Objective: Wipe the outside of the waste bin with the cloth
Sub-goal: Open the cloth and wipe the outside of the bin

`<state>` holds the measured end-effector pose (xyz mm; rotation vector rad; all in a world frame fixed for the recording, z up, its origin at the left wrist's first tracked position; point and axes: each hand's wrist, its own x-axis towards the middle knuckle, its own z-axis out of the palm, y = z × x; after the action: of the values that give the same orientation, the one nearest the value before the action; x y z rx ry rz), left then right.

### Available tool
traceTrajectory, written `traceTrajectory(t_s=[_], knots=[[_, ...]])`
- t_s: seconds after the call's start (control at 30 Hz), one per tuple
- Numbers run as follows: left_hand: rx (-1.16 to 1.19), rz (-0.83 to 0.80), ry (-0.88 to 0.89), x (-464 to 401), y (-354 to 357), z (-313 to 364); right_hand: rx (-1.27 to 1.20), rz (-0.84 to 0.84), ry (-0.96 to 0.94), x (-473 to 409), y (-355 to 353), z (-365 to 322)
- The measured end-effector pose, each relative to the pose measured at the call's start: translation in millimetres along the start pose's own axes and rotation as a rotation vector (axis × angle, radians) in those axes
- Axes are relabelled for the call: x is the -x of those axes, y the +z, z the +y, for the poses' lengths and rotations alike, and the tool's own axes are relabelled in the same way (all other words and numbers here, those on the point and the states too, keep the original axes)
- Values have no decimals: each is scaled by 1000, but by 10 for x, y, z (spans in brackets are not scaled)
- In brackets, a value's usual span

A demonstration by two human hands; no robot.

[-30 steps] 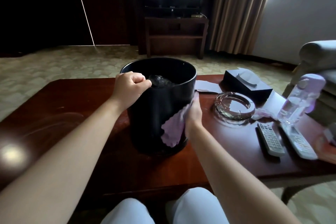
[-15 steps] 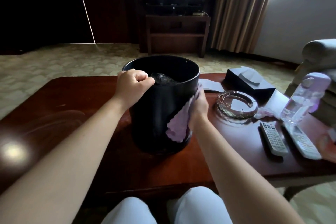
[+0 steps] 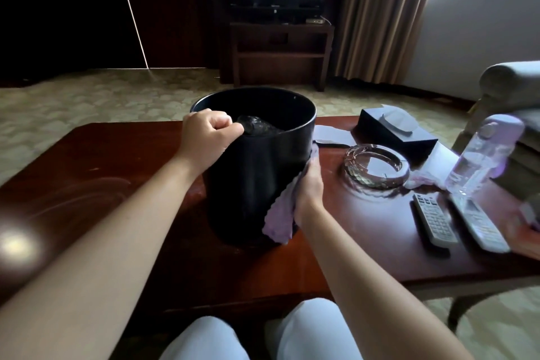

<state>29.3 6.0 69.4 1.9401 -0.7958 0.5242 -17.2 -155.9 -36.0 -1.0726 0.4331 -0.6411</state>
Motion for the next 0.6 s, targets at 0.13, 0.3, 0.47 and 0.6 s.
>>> traceTrajectory(t_s=[0.13, 0.3, 0.47, 0.6], knots=[[-65, -26, -32, -2, -52, 50, 146, 132, 61, 449, -78, 225], [-286, 10, 96, 76, 172, 499, 96, 42, -203, 404, 161, -28], [-267, -49, -42, -13, 416, 671, 190, -59, -391, 222, 135, -335], [-195, 34, 7, 76, 339, 596, 165, 81, 87, 242, -169, 274]])
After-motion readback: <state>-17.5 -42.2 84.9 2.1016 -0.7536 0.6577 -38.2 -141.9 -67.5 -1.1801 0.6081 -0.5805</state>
